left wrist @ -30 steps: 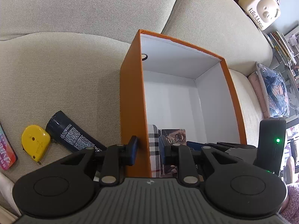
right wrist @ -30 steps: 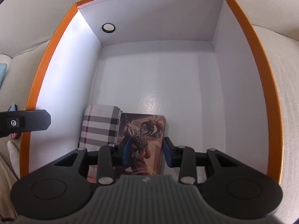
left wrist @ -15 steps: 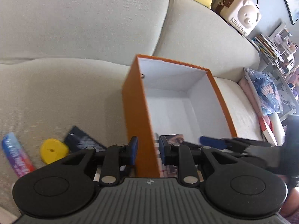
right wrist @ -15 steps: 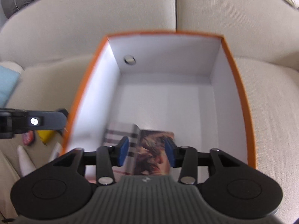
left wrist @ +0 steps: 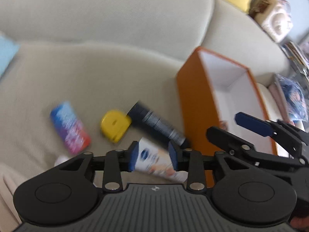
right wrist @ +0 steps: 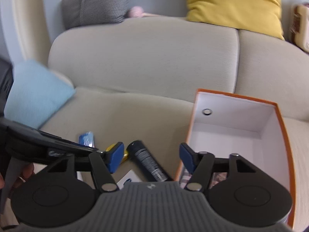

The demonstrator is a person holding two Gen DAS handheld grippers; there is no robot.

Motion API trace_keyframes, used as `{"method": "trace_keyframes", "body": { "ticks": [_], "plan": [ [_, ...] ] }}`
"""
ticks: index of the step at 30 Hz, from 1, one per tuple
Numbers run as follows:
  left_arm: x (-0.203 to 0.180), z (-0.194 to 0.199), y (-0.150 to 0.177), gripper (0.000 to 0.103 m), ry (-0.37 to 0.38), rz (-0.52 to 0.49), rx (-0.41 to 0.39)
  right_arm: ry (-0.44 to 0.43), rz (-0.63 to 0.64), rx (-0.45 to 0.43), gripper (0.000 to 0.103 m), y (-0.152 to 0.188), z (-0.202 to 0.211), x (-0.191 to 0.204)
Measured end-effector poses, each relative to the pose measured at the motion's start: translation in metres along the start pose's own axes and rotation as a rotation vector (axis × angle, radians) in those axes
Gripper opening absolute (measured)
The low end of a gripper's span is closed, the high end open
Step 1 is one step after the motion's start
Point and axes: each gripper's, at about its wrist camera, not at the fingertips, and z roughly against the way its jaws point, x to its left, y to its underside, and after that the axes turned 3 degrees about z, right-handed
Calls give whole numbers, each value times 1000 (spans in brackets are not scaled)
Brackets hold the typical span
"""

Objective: Organize rigid objects
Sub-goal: 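Withdraw both tools from the box back to the remaining items, then grasp the Vaseline tube with the left tool while the right tool grasps the dark spray can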

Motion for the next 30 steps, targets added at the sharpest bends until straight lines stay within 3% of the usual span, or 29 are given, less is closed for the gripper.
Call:
{"method": "trace_keyframes", "body": {
  "ticks": [3, 5, 7, 13, 16, 21, 26, 30],
  "plan": [
    [22, -16, 9, 42, 45, 190, 41, 40, 80, 44, 60, 7, -14, 16],
    [30, -28, 15, 42, 58, 291, 80, 52, 131, 80, 50, 11, -26, 23],
    [30, -36, 18, 42, 57, 328, 90, 42, 146, 120, 33, 13, -36, 25],
    [38, -61, 24, 44, 67, 470, 135, 43, 258, 209, 27, 12, -67, 33],
    [44, -80, 28, 46, 77, 558, 178, 4, 312, 248, 22, 7, -79, 32],
    [44, -106, 30, 48, 76, 632, 242, -57, 440, 321, 22, 1, -99, 29],
    [40, -122, 28, 64, 93, 647, 246, -81, 541, 356, 22, -7, -114, 20],
    [35, -130, 22, 61, 94, 608, 253, -95, 575, 381, 21, -11, -125, 13]
  ]
}}
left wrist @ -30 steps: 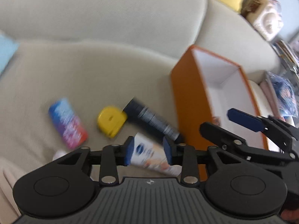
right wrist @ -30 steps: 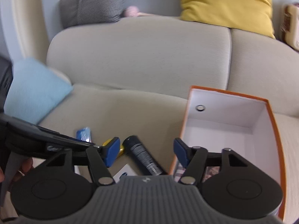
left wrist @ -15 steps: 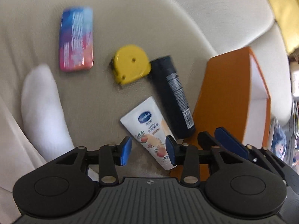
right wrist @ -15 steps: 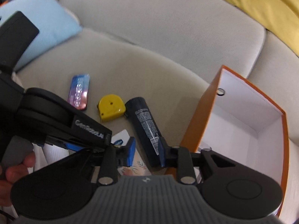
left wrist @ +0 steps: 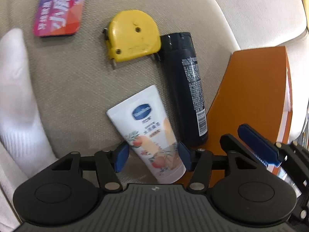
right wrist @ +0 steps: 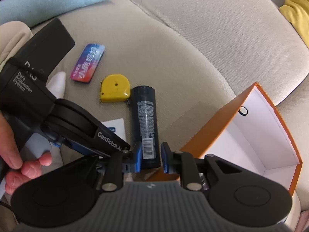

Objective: Organize rigid objects
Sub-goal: 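Grasp the Vaseline tube with the left tool while the right tool grasps the dark spray can, then lift the tube and spray can and carry both over the orange box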

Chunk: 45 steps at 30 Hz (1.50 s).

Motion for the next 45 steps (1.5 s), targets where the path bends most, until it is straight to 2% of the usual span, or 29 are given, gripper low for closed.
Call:
{"method": "trace_keyframes", "body": {
  "ticks": [2, 6, 8, 10, 13, 18, 21, 24, 28, 34, 45],
  "plan": [
    [-1, 1, -1, 52, 4, -20, 3, -14, 15, -1, 20, 1, -2, 2],
    [0, 7, -6, 45, 12, -54, 0, -22, 51, -8, 21, 1, -5, 8],
    [-3, 16, -9, 29, 8, -102, -30, -33, 57, -15, 21, 2, -3, 11],
    [-6, 27, -14, 26, -5, -155, -64, -48, 59, -23, 21, 0, -4, 13],
    [-2, 40, -26, 25, -38, -192, -123, -66, 57, -14, 21, -7, -10, 15],
    [0, 54, -37, 25, -86, -257, -196, -83, 11, 52, 21, -24, -35, 11],
    [1, 52, -48, 25, -69, -252, -188, -68, -1, 96, 21, -34, -52, 11],
    [12, 51, -45, 25, -44, -244, -177, -68, -23, 136, 25, -42, -64, 8],
    [-2, 39, -48, 25, -24, -238, -172, -75, -57, 181, 36, -45, -76, 3],
    [5, 33, -49, 27, -6, -226, -155, -99, -102, 213, 45, -48, -93, -4],
    [11, 48, -33, 24, 21, -269, -164, -95, -172, 175, 43, -40, -87, -2]
  ]
}}
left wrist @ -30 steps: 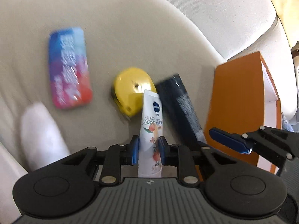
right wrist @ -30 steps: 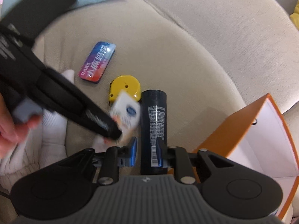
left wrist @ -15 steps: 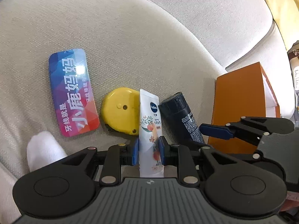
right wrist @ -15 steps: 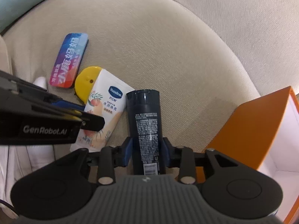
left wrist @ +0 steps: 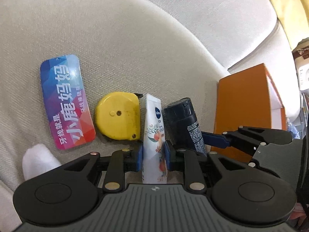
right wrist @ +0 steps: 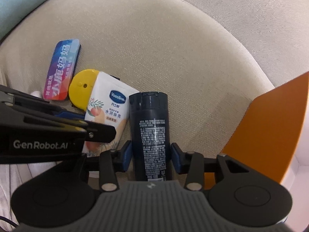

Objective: Organize rigid objects
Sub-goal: 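Lift the tube and spray can and carry both over the orange box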

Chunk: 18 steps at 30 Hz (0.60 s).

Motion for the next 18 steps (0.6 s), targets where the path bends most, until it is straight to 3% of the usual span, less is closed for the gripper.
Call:
{"method": "trace_keyframes", "body": {
  "ticks": [9, 18],
  "plan": [
    [-19, 50, 8, 21, 42, -87, -86, -1, -107, -156, 43, 24, 49, -3],
    [-62, 110, 18, 21, 96, -220, -204, 43, -189, -349, 43, 59, 128, 5]
  ]
}}
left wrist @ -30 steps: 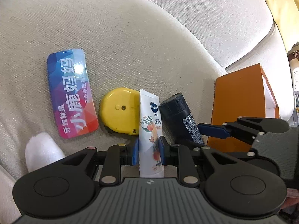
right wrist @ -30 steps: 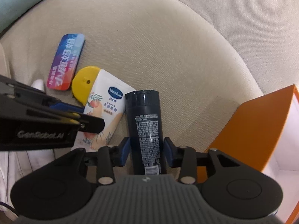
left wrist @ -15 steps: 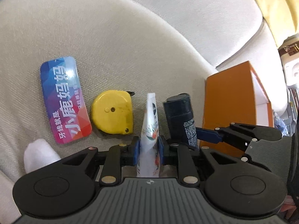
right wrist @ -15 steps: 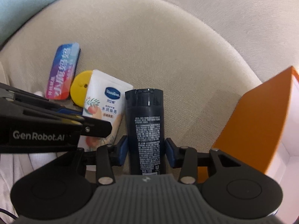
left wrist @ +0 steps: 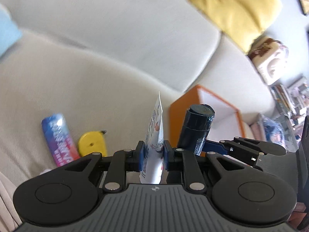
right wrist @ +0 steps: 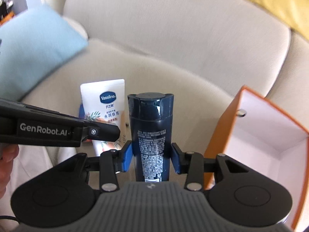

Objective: Organize rigid objects
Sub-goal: 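Lift the tube and spray can and carry both over the orange box, then lower the tube and spray can into the box and open both tools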

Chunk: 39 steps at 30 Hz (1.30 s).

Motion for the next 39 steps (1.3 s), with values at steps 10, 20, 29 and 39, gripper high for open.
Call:
{"method": "trace_keyframes", "body": {
  "ticks": [10, 20, 29, 39],
  "plan": [
    [-90, 5, -10, 21, 196, -217, -6, 70, -158, -138, 43, 25, 108, -71],
    [-154, -76, 16, 22, 250, -333, 170, 198, -303, -23, 43, 93, 103, -160],
    [-152, -141, 23, 22, 182, -345, 271, 226, -273, 89, 43, 124, 40, -181],
    [-141, -173, 17, 22, 166, -300, 323, 266, -164, 172, 43, 116, 5, -167]
  ]
}}
